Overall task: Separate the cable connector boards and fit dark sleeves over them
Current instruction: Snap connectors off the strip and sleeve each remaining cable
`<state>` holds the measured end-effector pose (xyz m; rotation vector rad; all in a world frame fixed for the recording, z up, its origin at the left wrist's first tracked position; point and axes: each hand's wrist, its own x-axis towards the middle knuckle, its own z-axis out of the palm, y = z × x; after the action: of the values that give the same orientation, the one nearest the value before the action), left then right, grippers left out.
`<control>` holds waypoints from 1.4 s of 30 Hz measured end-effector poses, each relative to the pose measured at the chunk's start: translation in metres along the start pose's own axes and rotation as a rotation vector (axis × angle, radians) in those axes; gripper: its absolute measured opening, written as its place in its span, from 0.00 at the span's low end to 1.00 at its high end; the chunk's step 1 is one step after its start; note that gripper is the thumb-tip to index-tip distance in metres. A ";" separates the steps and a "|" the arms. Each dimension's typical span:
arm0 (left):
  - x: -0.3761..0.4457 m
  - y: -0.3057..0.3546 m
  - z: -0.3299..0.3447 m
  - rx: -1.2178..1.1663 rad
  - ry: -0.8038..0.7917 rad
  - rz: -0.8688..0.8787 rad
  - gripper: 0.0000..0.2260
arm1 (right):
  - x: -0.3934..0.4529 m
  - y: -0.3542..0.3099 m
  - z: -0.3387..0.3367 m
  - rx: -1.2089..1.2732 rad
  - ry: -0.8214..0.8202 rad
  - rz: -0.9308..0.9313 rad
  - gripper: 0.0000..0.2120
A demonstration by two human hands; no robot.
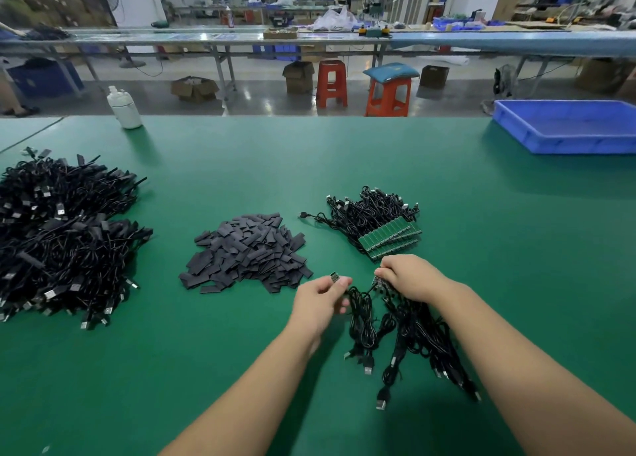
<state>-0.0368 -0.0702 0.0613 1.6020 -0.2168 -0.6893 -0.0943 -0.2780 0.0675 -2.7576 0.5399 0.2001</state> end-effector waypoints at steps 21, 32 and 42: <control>0.007 0.013 -0.051 0.100 0.066 0.071 0.09 | -0.050 -0.133 0.065 1.324 0.035 0.169 0.08; 0.031 -0.018 -0.125 0.725 0.506 0.205 0.06 | -0.044 -0.141 0.103 1.047 0.090 0.218 0.10; 0.039 -0.044 -0.207 0.975 0.549 0.120 0.05 | -0.041 -0.130 0.108 0.905 0.000 0.134 0.12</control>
<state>0.0962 0.0909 0.0080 2.6084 -0.2538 0.0205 -0.0896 -0.1132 0.0110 -1.8459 0.6188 -0.0214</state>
